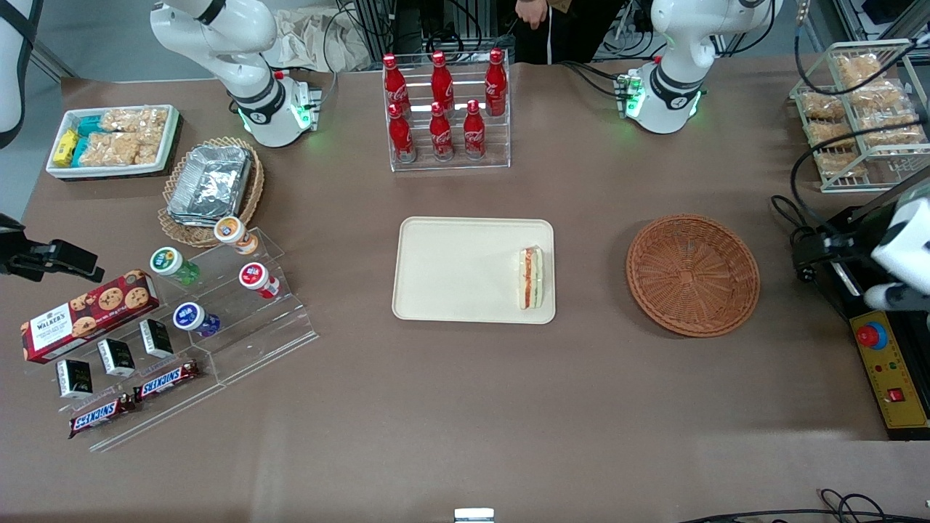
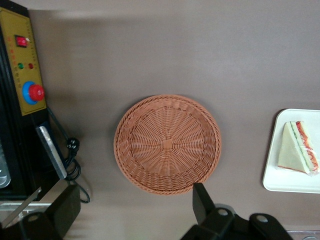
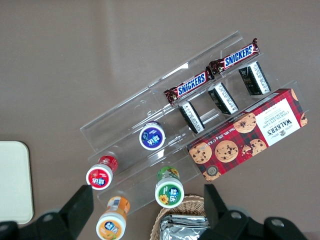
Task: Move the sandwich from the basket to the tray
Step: 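Open the left gripper to release the sandwich and withdraw the arm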
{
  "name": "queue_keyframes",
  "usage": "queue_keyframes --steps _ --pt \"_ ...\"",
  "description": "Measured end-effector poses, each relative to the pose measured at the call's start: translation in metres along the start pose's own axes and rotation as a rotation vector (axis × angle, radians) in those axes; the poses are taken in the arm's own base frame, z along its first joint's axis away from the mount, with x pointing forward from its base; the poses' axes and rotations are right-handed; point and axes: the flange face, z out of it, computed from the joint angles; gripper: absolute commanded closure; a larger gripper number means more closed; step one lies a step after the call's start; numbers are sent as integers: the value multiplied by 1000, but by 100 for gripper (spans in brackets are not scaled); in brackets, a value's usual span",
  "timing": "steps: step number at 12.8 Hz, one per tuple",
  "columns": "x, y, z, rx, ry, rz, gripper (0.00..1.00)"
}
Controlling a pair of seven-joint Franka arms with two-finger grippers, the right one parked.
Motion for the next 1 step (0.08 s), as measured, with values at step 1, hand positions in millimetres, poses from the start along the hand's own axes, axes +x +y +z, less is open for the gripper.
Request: queue_keyframes --steps 1 --pt "-7 2 -1 6 16 0 0"
